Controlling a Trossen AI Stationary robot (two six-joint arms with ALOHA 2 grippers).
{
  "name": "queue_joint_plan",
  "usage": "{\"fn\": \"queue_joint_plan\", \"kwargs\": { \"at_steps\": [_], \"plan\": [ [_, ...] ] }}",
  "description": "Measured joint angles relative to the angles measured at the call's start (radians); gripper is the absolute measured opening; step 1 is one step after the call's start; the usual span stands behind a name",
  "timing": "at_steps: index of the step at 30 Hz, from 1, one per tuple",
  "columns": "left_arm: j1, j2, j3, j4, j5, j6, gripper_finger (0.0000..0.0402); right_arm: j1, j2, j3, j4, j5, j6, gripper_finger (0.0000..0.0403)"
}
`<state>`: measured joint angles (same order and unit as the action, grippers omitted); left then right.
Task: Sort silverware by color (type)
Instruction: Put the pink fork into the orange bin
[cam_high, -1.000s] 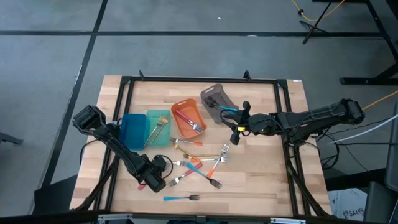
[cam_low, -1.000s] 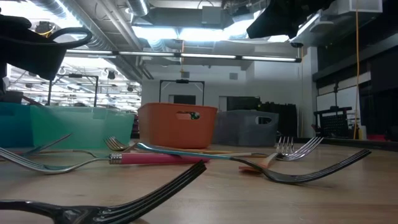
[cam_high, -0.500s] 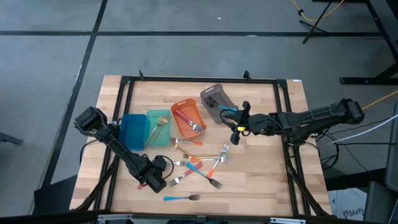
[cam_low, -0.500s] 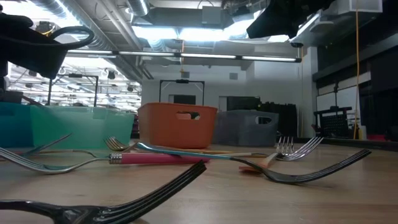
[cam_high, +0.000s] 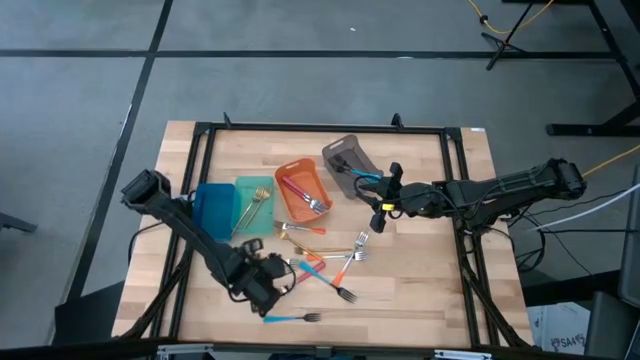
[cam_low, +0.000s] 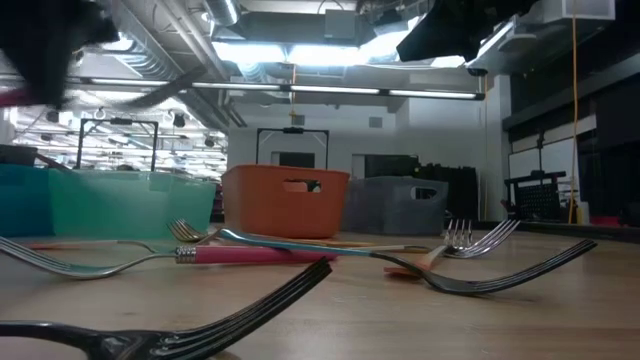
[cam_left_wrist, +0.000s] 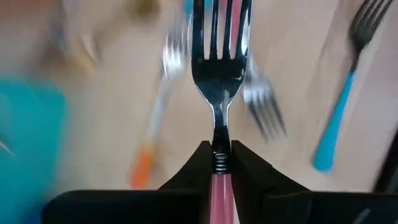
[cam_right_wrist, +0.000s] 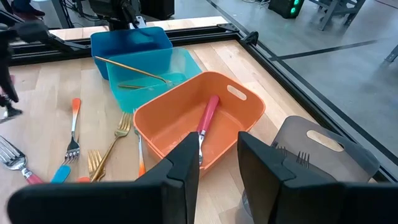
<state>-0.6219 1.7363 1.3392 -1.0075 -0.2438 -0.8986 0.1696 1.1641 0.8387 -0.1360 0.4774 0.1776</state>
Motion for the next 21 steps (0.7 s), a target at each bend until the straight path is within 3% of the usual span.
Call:
{"fn": "queue_joint_plan", "kwargs": {
  "at_steps": [10,16,21],
  "plan": [
    [0.184,-0.001,0.116,-0.027,-0.284,0.759,0.0034,0.0,0.0,0.0,0.0,0.0,0.0,0.0099],
    [0.353,-0.002,0.116,-0.019,-0.354,1.095,0.0036,0.0,0.0,0.0,-0.001,0.0,0.0,0.0099],
    [0.495,-0.002,0.098,0.049,-0.334,1.287,0.0037,0.0,0.0,0.0,-0.002,0.0,0.0,0.0099]
  ]
}}
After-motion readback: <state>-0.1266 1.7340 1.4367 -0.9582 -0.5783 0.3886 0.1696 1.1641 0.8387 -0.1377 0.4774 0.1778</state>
